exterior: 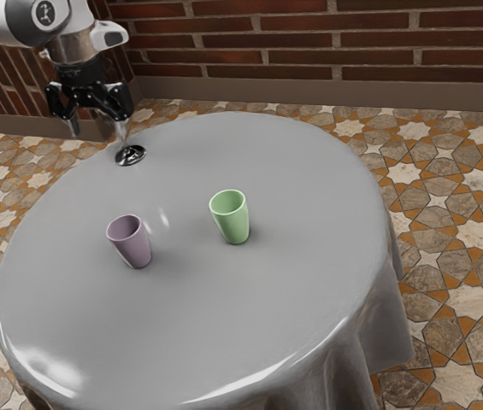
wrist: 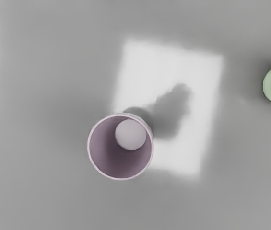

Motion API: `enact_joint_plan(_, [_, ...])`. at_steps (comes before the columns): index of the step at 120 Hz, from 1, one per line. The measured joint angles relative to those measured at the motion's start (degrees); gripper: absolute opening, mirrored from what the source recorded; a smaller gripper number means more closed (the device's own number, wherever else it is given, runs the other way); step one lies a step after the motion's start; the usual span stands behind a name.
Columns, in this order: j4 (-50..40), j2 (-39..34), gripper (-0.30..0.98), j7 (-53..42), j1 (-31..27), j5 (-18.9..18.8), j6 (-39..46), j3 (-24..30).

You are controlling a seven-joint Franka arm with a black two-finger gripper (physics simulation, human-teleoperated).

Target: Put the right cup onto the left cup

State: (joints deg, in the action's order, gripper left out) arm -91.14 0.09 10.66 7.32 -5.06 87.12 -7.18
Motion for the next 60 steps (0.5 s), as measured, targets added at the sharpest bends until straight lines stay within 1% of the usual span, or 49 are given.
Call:
enact_joint_plan(12, [2.2, 2.8, 0.67, -2.7, -1.4, 0.0, 2.8, 0.3])
enact_joint_plan(17, [4.2, 7.4, 0.67, -3.3, -1.2, 0.1, 4.9, 0.1])
enact_joint_plan(28, [14.1, 19.9, 0.67, -3.6, 1.9, 0.4, 8.6, 0.3])
enact_joint_plan(37, [16.9, 25.1, 0.67, -2.0, 3.8, 1.2, 11.6, 0.9])
enact_joint_plan(43, [16.9, 26.4, 0.67, 0.3, 4.7, 2.1, 13.3, 1.2])
enact_joint_plan(51, [14.6, 26.8, 0.67, 3.6, 5.6, 4.0, 15.9, 1.4])
enact_joint_plan(60, [6.7, 24.4, 0.67, 7.2, 6.0, 6.4, 20.0, 1.4])
